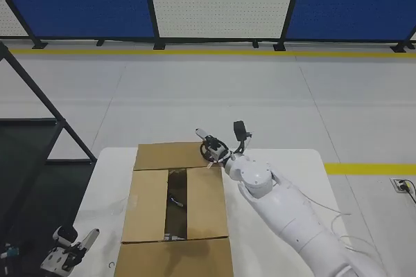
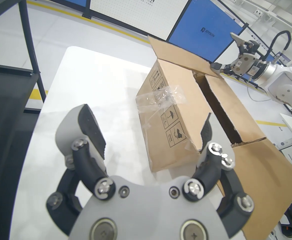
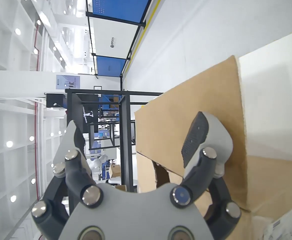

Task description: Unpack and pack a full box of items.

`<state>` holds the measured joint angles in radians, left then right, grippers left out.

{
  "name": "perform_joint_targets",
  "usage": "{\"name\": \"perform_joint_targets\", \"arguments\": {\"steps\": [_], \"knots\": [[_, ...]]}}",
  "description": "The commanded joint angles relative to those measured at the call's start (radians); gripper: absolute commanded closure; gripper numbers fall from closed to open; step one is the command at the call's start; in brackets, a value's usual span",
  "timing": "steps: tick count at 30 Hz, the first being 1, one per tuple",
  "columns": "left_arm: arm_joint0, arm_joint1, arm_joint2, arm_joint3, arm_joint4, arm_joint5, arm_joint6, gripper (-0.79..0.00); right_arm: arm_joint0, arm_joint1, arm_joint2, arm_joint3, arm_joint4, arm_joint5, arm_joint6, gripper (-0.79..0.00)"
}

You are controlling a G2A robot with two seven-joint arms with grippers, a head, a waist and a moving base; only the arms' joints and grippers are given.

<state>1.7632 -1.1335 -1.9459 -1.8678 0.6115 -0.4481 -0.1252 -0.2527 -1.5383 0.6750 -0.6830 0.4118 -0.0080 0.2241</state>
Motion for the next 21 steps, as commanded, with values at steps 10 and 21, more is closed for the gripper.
{"name": "perform_joint_targets", "arguments": {"steps": [10, 21], "knots": [[0.000, 0.000, 0.000, 0.000, 0.000, 0.000, 0.000, -0.785, 0.052, -0.053, -0.018, 0.142, -0.031, 0.068, 0.101, -0.785], [0.000, 0.000, 0.000, 0.000, 0.000, 0.000, 0.000, -0.785, 0.038, -0.051, 0.067, 0.147, 0.003, -0.067, 0.087, -0.785]]}}
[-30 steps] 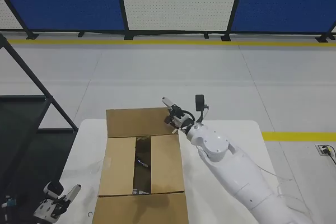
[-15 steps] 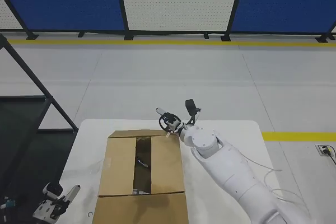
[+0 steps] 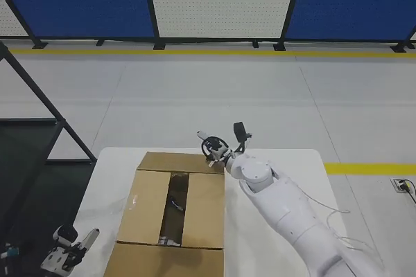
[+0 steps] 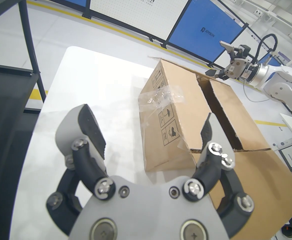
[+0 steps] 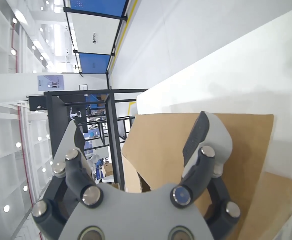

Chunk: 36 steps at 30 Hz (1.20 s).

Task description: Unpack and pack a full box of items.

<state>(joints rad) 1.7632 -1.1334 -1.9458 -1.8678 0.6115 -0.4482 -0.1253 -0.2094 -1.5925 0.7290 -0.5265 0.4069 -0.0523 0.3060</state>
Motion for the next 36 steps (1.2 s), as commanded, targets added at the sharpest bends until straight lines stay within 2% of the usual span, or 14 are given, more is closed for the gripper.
{"name": "perform_joint_targets", "arguments": {"steps": [1, 5, 9, 14, 18, 28, 36], "knots": [[0.000, 0.000, 0.000, 0.000, 0.000, 0.000, 0.000, -0.785, -0.014, 0.006, 0.028, -0.031, 0.028, -0.046, 0.031, -0.785], [-0.004, 0.000, 0.001, -0.001, -0.001, 0.005, -0.001, -0.785, -0.055, 0.026, 0.068, -0.123, 0.035, -0.092, 0.125, -0.785], [-0.017, 0.001, -0.016, 0.009, -0.002, 0.005, 0.000, -0.785, -0.126, 0.053, 0.097, -0.277, 0.004, -0.080, 0.223, -0.785], [-0.038, 0.006, -0.034, 0.030, 0.023, -0.019, -0.014, -0.785, -0.248, 0.088, 0.124, -0.508, -0.062, 0.027, 0.300, -0.785], [-0.050, 0.013, -0.048, 0.037, 0.133, -0.064, -0.021, -0.785, -0.320, 0.110, 0.148, -0.645, -0.120, 0.144, 0.315, -0.785], [-0.046, 0.013, -0.053, 0.028, 0.153, -0.065, -0.012, -0.785, -0.333, 0.111, 0.145, -0.654, -0.131, 0.141, 0.307, -0.785], [-0.046, 0.013, -0.053, 0.028, 0.153, -0.065, -0.012, -0.785, -0.322, 0.097, 0.090, -0.666, -0.198, 0.224, 0.320, -0.785]]}}
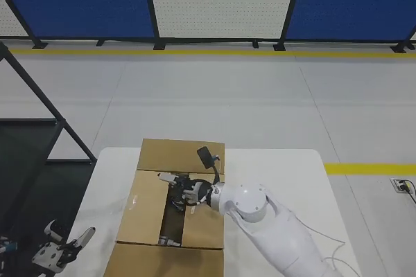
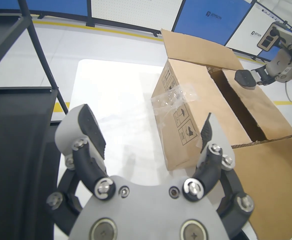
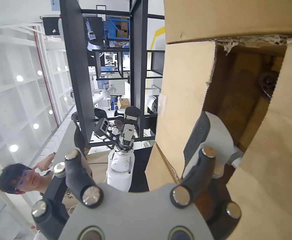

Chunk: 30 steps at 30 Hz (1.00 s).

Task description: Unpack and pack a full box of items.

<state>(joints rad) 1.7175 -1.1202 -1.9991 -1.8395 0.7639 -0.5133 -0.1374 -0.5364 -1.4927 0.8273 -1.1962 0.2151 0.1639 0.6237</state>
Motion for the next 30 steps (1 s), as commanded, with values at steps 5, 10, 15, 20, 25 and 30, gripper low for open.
{"name": "perform_joint_targets", "arguments": {"steps": [5, 10, 15, 20, 25, 30], "knots": [[0.000, 0.000, 0.000, 0.000, 0.000, 0.000, 0.000, -0.785, 0.034, -0.019, -0.054, 0.032, -0.051, 0.058, 0.012, -0.785], [0.000, 0.000, 0.000, 0.000, 0.000, 0.000, 0.000, -0.785, 0.056, -0.032, -0.083, 0.060, -0.092, 0.103, 0.002, -0.785], [0.000, 0.000, 0.000, 0.000, 0.000, 0.000, 0.000, -0.785, 0.067, -0.045, -0.092, 0.084, -0.091, 0.107, 0.003, -0.785], [0.000, 0.000, 0.000, 0.000, 0.000, 0.000, 0.000, -0.785, 0.079, -0.059, -0.109, 0.110, -0.094, 0.110, 0.014, -0.785], [0.000, 0.000, 0.000, 0.000, 0.000, 0.000, 0.000, -0.785, 0.098, -0.078, -0.126, 0.153, -0.081, 0.095, 0.032, -0.785], [0.000, 0.000, 0.000, 0.000, 0.000, 0.000, 0.000, -0.785, 0.117, -0.099, -0.133, 0.192, -0.049, 0.042, 0.049, -0.785]]}}
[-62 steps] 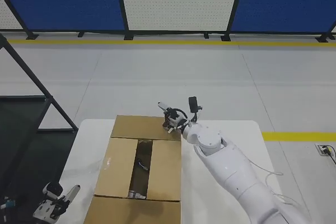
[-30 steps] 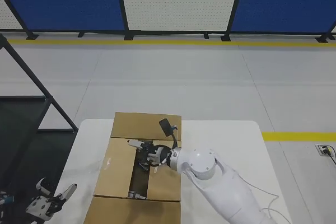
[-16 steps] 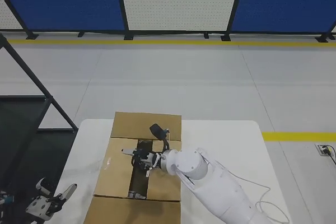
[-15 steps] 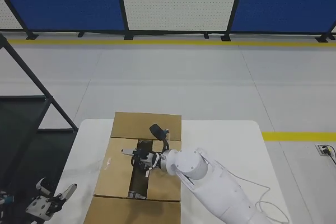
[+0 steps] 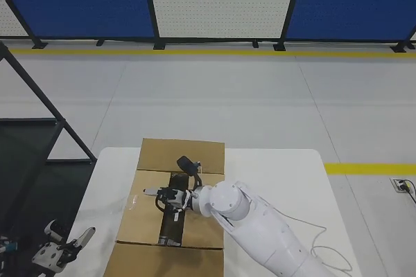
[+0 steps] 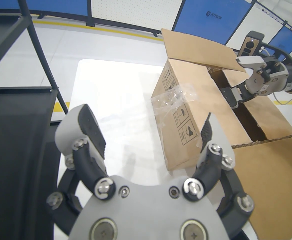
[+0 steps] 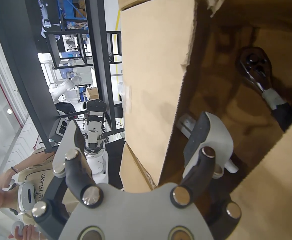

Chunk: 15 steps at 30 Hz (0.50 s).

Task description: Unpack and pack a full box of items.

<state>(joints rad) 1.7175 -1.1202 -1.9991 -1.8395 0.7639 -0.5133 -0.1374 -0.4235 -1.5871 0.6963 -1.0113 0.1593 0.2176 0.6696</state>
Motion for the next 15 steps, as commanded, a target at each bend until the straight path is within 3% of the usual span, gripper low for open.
{"name": "perform_joint_targets", "arguments": {"steps": [1, 15], "knots": [[0.000, 0.000, 0.000, 0.000, 0.000, 0.000, 0.000, -0.785, 0.007, -0.008, -0.003, 0.014, 0.013, -0.021, 0.006, -0.785], [0.000, 0.000, 0.000, 0.000, 0.000, 0.000, 0.000, -0.785, 0.038, -0.055, 0.007, 0.068, 0.087, -0.181, 0.010, -0.785]]}}
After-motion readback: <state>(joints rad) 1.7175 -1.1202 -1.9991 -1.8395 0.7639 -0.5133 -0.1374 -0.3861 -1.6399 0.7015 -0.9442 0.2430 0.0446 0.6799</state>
